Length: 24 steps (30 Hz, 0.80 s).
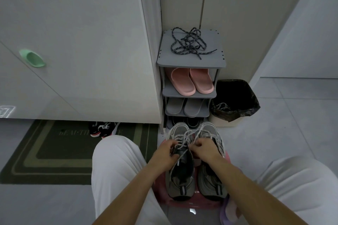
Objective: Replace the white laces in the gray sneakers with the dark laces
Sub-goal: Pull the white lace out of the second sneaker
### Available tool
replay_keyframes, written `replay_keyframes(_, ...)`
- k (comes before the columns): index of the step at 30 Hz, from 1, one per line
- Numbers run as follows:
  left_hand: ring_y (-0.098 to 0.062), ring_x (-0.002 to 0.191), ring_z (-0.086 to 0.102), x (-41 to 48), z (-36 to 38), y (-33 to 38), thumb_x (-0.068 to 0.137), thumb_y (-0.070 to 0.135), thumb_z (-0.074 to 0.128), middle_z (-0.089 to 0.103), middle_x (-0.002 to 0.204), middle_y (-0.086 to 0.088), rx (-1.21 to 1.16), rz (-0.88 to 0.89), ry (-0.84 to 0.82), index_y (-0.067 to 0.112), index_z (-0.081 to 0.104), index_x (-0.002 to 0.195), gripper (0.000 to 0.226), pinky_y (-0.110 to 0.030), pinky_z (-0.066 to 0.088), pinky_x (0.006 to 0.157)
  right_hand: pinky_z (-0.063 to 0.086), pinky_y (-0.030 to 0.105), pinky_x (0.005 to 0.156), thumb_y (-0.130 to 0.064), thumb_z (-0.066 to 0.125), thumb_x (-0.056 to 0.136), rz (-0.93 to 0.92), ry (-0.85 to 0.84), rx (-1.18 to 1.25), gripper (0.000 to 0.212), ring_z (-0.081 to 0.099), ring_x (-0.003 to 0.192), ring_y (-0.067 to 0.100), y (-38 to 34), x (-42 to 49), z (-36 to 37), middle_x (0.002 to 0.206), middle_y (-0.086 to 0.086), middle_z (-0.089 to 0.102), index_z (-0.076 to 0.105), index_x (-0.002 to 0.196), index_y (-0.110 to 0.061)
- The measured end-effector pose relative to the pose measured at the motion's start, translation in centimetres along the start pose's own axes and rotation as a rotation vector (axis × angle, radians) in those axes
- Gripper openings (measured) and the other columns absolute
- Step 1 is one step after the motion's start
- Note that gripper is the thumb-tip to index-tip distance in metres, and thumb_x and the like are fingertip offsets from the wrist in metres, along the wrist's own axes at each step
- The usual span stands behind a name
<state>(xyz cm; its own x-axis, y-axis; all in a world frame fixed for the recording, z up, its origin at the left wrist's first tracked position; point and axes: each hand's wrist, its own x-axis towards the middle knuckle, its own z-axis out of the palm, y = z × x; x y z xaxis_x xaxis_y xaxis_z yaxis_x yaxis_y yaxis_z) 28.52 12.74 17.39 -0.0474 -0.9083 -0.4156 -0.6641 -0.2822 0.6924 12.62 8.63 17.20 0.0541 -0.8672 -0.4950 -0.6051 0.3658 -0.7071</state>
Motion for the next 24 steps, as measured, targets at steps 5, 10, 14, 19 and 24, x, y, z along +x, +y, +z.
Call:
replay_keyframes(5, -0.013, 0.123, 0.049, -0.1, 0.0, -0.2, 0.090, 0.015, 0.058, 0.047, 0.136, 0.001, 0.001, -0.001, 0.002, 0.021, 0.045, 0.132, 0.044, -0.014, 0.034, 0.088, 0.050, 0.029, 0.064, -0.021, 0.053, 0.094, 0.016, 0.057, -0.101, 0.034, 0.057, 0.067, 0.018, 0.1, 0.3, 0.0, 0.069, 0.006, 0.058, 0.043, 0.062, -0.014)
replay_keyframes(10, -0.013, 0.124, 0.048, 0.0, -0.1, -0.2, 0.091, 0.017, 0.059, 0.048, 0.137, 0.001, -0.005, -0.006, -0.007, 0.023, 0.045, 0.133, 0.045, -0.015, 0.035, 0.091, 0.059, 0.035, 0.067, -0.013, 0.043, 0.098, 0.075, 0.130, 0.243, 0.027, 0.066, 0.067, 0.020, -1.0, 0.7, -2.2, 0.077, 0.011, 0.063, 0.044, 0.071, -0.012)
replay_keyframes(14, -0.013, 0.125, 0.047, 0.0, 0.0, -0.3, 0.091, 0.016, 0.059, 0.047, 0.137, 0.002, -0.018, -0.011, -0.006, 0.023, 0.045, 0.132, 0.044, -0.016, 0.035, 0.092, 0.058, 0.049, 0.075, -0.017, 0.047, 0.096, 0.059, 0.224, 0.251, 0.024, 0.070, 0.073, 0.027, -1.2, 0.6, -2.3, 0.078, 0.012, 0.067, 0.049, 0.072, -0.012)
replay_keyframes(19, -0.013, 0.124, 0.049, 0.0, 0.0, -0.2, 0.090, 0.014, 0.059, 0.048, 0.136, 0.001, -0.012, 0.005, 0.009, 0.021, 0.046, 0.131, 0.043, -0.014, 0.035, 0.091, 0.042, 0.024, 0.067, -0.025, 0.061, 0.090, 0.008, 0.036, -0.107, 0.029, 0.054, 0.066, 0.015, -1.0, -0.8, -0.1, 0.071, 0.005, 0.057, 0.053, 0.065, -0.012)
replay_keyframes(24, -0.013, 0.124, 0.048, -0.1, 0.1, -0.3, 0.091, 0.013, 0.058, 0.048, 0.136, 0.000, -0.031, 0.016, 0.008, 0.020, 0.046, 0.131, 0.042, -0.014, 0.034, 0.090, 0.038, 0.023, 0.066, -0.019, 0.051, 0.094, 0.008, 0.059, -0.178, 0.017, 0.056, 0.080, 0.023, -0.2, -1.1, -0.1, 0.093, 0.015, 0.064, 0.057, 0.086, -0.005)
